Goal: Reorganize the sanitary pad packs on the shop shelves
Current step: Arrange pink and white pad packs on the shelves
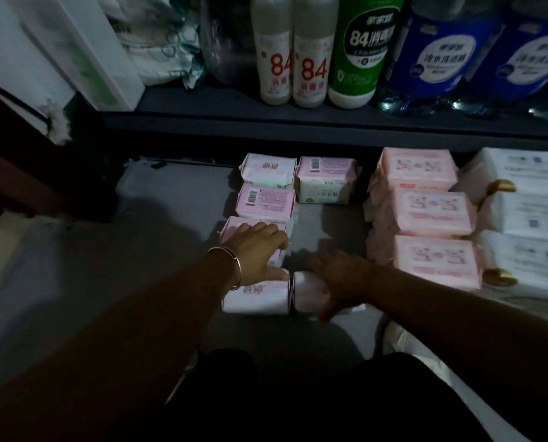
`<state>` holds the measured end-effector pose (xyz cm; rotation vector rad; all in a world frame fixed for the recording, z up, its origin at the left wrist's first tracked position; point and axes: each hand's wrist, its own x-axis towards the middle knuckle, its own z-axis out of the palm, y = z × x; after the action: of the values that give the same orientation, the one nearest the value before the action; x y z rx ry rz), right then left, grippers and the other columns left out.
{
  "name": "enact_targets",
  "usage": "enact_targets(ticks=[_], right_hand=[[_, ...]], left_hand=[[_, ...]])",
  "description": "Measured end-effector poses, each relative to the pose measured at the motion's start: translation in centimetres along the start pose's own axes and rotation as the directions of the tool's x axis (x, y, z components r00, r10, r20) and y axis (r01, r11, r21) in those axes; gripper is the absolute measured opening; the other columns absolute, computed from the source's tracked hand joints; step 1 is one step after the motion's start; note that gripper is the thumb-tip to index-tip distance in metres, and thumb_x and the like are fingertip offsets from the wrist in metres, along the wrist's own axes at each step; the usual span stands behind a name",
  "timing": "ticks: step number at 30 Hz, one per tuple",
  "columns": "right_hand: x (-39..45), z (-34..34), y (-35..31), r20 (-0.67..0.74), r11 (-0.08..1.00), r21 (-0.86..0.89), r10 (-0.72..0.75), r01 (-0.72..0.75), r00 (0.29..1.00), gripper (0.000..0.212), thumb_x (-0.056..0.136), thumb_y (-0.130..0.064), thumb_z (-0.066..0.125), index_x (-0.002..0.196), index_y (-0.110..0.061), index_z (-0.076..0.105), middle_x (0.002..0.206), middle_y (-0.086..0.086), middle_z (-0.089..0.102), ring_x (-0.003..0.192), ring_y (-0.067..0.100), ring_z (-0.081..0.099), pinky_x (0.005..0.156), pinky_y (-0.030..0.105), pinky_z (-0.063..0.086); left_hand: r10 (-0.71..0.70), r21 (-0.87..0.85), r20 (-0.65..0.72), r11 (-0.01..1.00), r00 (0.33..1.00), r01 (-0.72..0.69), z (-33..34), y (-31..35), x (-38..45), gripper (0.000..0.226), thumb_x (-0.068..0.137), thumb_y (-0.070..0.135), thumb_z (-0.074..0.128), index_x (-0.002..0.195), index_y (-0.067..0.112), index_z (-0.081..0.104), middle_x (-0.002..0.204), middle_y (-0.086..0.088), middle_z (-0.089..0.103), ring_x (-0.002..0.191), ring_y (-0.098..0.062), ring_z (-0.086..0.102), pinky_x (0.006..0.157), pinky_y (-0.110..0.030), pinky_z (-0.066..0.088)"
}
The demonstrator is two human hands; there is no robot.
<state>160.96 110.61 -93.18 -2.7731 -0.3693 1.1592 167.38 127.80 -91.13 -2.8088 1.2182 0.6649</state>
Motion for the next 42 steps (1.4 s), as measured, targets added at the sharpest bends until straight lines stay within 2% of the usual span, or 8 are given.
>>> enact_targets(ticks=[3,8,13,17,23,26,32,42], right_hand=[[-0.2,1.2,-0.5,-0.002,0.998,-0.049,0.029,-0.029,1.000,0.090,0.075,-0.035,0.074,0.144,-0.015,0.019,0.146,0.011,0.031,0.131,0.030,0.034,0.107,0.047,0.034],[-0.6,-2.4,0.1,-0.093,0.987,0.135,0.098,-0.085,0.991,0.080,0.078,-0.040,0.070,0.141,-0.015,0.027,0.134,0.011,0.045,0.119,0.026,0.047,0.098,0.038,0.043],[-0.4,-5.1,0.7,-0.197,0.984,0.093,0.168,-0.152,0.966,0.081,0.071,-0.041,0.076,0.135,-0.012,0.036,0.135,0.011,0.048,0.120,0.028,0.050,0.101,0.040,0.044],[-0.3,-5.1,0.6,-0.223,0.975,0.141,0.202,-0.174,0.954,0.082,0.070,-0.040,0.077,0.133,-0.008,0.036,0.135,0.012,0.048,0.121,0.029,0.049,0.100,0.038,0.044],[0.0,-5.1,0.9,-0.200,0.962,0.209,0.216,-0.174,0.956,0.089,0.072,-0.042,0.076,0.138,-0.006,0.028,0.136,0.011,0.046,0.121,0.027,0.049,0.097,0.034,0.045],[-0.5,-5.8,1.2,-0.215,0.954,0.254,0.214,-0.157,0.953,0.079,0.074,-0.041,0.074,0.135,-0.007,0.037,0.133,0.010,0.048,0.119,0.025,0.050,0.092,0.029,0.046],[-3.2,-9.9,1.3,-0.255,0.936,0.326,0.220,-0.130,0.942,0.063,0.079,-0.038,0.071,0.129,-0.007,0.048,0.128,0.011,0.054,0.114,0.024,0.053,0.089,0.029,0.047],[-11.3,-22.7,-0.1,-0.494,0.917,0.399,0.213,0.002,0.843,0.065,0.077,-0.034,0.073,0.131,-0.009,0.045,0.131,0.010,0.051,0.115,0.024,0.052,0.086,0.028,0.046]], left_hand=[[-0.009,0.027,0.052,1.000,0.999,0.008,0.3,0.1,-0.1,0.053,0.083,0.055,0.057,0.124,0.022,0.046,0.126,0.001,0.048,0.114,-0.018,0.044,0.095,-0.031,0.033],[0.003,0.005,0.146,1.000,0.989,-0.004,-1.1,-0.6,0.5,0.053,0.080,0.056,0.060,0.116,0.019,0.049,0.118,-0.001,0.051,0.104,-0.018,0.046,0.084,-0.029,0.033],[0.012,0.028,0.344,0.999,0.939,-0.023,-1.1,-0.1,-0.3,0.071,0.077,0.053,0.067,0.131,0.013,0.044,0.131,-0.007,0.050,0.117,-0.023,0.048,0.097,-0.031,0.040],[-0.054,0.085,0.356,0.996,0.933,0.025,0.5,1.0,-0.8,0.072,0.073,0.049,0.073,0.129,0.013,0.045,0.125,-0.005,0.054,0.112,-0.023,0.052,0.091,-0.031,0.042],[-0.123,0.091,0.351,0.991,0.928,0.097,2.5,2.0,-0.6,0.058,0.085,0.029,0.062,0.134,0.006,0.039,0.137,-0.015,0.043,0.126,-0.030,0.043,0.107,-0.040,0.036],[-0.142,0.122,0.341,0.987,0.929,0.106,1.4,1.9,-0.6,0.061,0.078,0.027,0.071,0.128,0.010,0.042,0.126,-0.011,0.054,0.113,-0.026,0.053,0.095,-0.034,0.045],[-0.116,-0.163,0.480,0.962,0.870,0.219,-5.6,-0.1,-1.1,0.070,0.075,0.031,0.073,0.135,0.023,0.038,0.123,-0.002,0.057,0.105,-0.020,0.057,0.093,-0.036,0.049],[-0.215,-0.307,0.337,0.895,0.917,0.323,-24.2,-0.3,-4.5,0.040,0.081,0.023,0.068,0.118,0.016,0.055,0.112,-0.006,0.066,0.096,-0.024,0.067,0.083,-0.042,0.056]])
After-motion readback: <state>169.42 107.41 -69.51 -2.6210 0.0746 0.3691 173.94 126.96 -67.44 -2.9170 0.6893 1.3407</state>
